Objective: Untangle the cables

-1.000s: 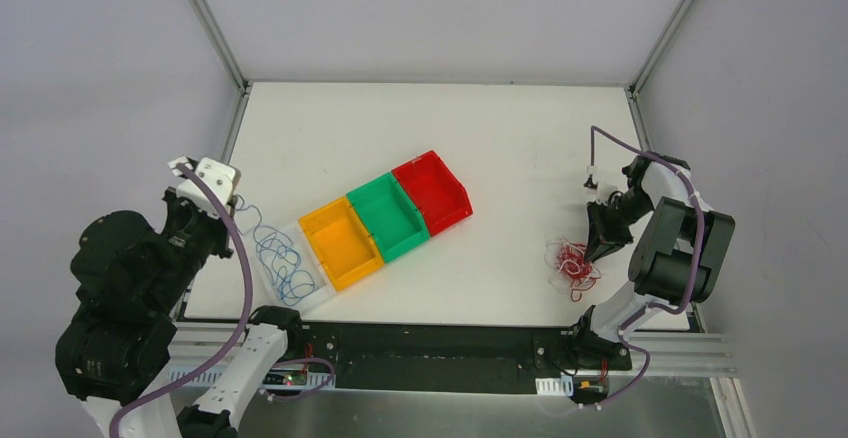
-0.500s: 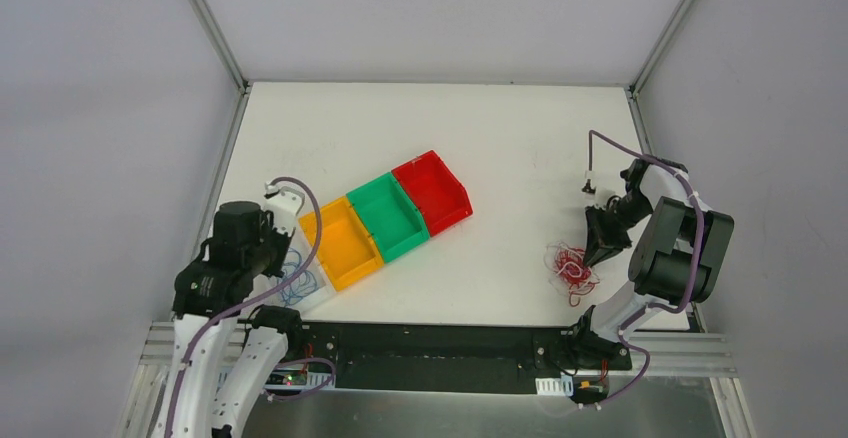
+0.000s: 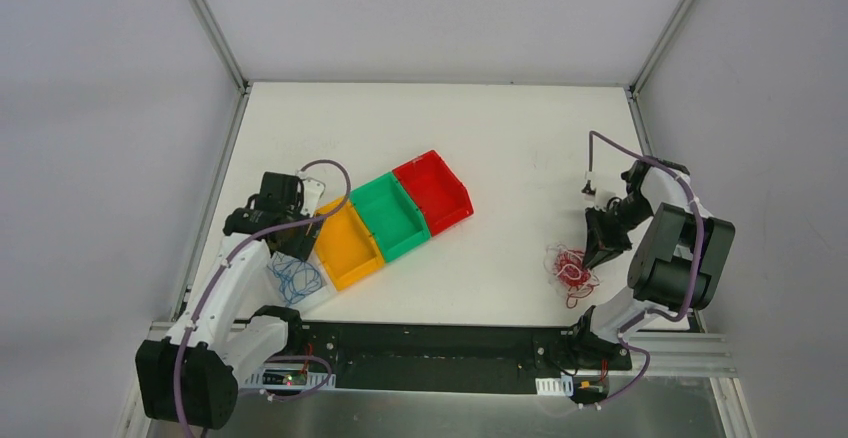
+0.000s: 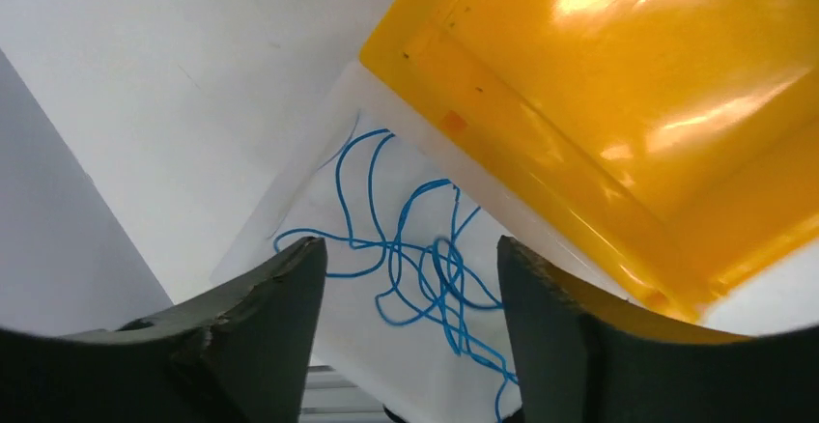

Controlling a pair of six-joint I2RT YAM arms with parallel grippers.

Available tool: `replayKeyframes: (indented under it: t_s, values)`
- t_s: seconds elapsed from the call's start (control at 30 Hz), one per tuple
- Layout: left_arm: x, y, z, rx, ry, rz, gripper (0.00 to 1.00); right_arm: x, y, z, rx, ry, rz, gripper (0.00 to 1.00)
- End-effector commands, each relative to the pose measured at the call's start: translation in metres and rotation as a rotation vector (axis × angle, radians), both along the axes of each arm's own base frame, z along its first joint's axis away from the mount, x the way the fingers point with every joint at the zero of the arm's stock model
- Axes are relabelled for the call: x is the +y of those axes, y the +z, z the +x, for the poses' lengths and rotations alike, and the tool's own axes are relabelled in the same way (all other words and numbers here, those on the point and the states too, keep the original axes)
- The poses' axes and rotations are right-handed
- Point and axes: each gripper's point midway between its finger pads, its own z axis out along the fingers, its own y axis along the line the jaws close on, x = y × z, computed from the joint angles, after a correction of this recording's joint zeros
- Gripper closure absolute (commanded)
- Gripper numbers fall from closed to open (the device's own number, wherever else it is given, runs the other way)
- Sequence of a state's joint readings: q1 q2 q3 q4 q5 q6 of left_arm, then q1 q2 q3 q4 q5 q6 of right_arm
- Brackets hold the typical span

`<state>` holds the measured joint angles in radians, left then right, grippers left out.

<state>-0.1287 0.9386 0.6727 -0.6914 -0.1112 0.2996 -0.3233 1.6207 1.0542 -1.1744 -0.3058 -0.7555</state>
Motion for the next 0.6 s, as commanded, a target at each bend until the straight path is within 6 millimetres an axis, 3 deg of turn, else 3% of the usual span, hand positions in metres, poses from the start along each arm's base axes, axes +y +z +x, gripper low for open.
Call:
replayKeyframes:
  t_s: [0.0,0.1,0.17,0.3,0.43,0.57]
  values:
    - [-0.035,0.083,0.016,-0.141,-0.080,-0.194,0.26,0.016,0.027,-0.005,-0.026,-0.032,0.080,0.99]
    - [-0.055,0.134,0.011,-0.235,-0.166,-0.294,0.10,0.030,0.042,0.002,-0.054,-0.073,0.152,0.99]
    - [-0.072,0.162,0.010,-0.268,-0.252,-0.363,0.04,0.036,0.051,0.006,-0.073,-0.091,0.189,1.00]
    - [-0.114,0.203,0.015,-0.263,-0.399,-0.558,0.07,0.047,0.067,0.013,-0.117,-0.099,0.251,1.00]
    - [-0.168,0.222,0.032,-0.157,-0.440,-0.811,0.14,0.064,0.089,0.011,-0.162,-0.097,0.348,1.00]
    - [-0.235,0.211,0.039,-0.067,-0.562,-0.896,0.16,0.082,0.106,0.008,-0.234,-0.088,0.420,1.00]
